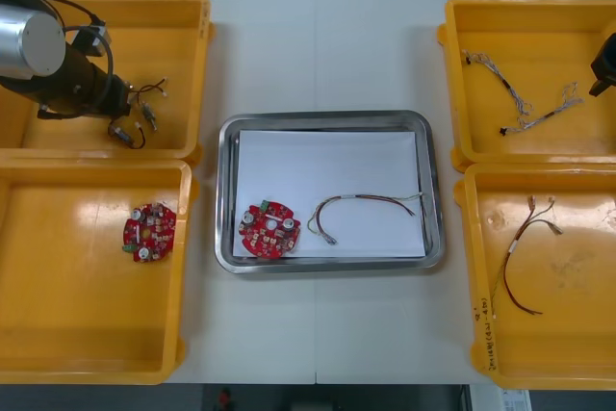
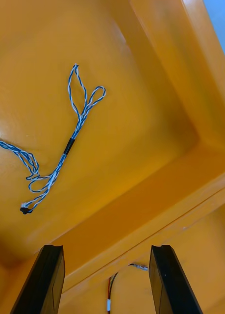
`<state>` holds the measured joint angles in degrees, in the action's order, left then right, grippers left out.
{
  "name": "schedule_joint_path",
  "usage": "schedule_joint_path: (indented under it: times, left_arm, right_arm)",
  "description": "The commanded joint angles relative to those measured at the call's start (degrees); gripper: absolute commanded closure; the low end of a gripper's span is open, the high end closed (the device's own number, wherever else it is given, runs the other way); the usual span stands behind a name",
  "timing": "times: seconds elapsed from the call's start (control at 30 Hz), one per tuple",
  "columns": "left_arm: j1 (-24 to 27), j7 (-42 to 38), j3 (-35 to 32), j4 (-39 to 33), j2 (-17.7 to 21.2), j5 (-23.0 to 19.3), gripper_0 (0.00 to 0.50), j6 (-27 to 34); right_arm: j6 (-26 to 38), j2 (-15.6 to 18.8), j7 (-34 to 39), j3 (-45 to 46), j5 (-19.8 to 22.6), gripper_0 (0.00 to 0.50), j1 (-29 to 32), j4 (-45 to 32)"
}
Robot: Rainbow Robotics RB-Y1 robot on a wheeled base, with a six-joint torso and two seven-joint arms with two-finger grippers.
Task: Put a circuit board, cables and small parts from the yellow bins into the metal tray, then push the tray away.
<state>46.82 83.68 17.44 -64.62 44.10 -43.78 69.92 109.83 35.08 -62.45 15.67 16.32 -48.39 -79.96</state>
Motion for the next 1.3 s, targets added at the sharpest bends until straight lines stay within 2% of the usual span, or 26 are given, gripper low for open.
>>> schedule_joint_path:
  times: [0.03, 0.17, 0.43, 0.47, 0.5, 0.53, 0.57, 0.6, 0.97, 1.3]
  left_arm:
    - [2.8, 6.3, 1.5, 0.8, -0.9, -1.1, 0.000, -1.5]
    - [2.8, 6.3, 3.2, 2.0, -0.9, -1.7, 0.000, -4.2]
    - [2.8, 6.2, 3.3, 2.4, -1.3, -2.4, 0.000, -4.9]
    - [2.8, 6.2, 3.2, 2.4, -1.3, -2.4, 0.056, -5.1]
    - [2.8, 6.3, 3.3, 2.4, -1.3, -2.4, 0.135, -5.1]
    - [2.8, 6.3, 3.2, 2.5, -1.3, -2.4, 0.289, -5.2]
    - [2.8, 6.3, 3.2, 2.4, -1.3, -2.4, 0.478, -5.2]
    - [2.8, 6.3, 3.2, 2.4, -1.3, -2.4, 0.498, -5.2]
    - [2.8, 6.6, 1.8, 2.3, -1.2, -2.9, 0.500, -4.8]
    - [3.6, 7.3, -4.2, -1.5, 0.3, -1.1, 0.500, 4.4]
  right_arm:
    - [0.2, 2.0, 5.9, 3.2, -0.1, 0.000, -2.7, 0.5]
    - [-1.0, 2.0, 10.4, 3.8, 0.2, 0.000, -4.2, 3.6]
    - [-6.2, 2.0, 14.7, 3.9, 0.4, 0.000, -7.4, 10.9]
    - [-7.1, 2.0, 14.9, 4.0, 0.4, 0.000, -7.6, 11.7]
    - [-7.5, 2.0, 15.0, 4.1, 0.4, 0.000, -7.7, 11.9]
    - [-8.5, 1.9, 15.3, 4.4, 0.4, 0.000, -7.8, 12.6]
    - [-9.5, 2.0, 15.4, 4.5, 0.5, 0.000, -7.9, 13.5]
    - [-10.1, 2.0, 15.5, 4.6, 0.5, 0.000, -8.0, 14.0]
    - [-19.6, 2.0, 17.5, 3.9, 0.0, 0.000, -11.5, 24.4]
    - [-23.4, 1.6, 19.5, 3.6, 1.7, 0.000, -11.5, 30.9]
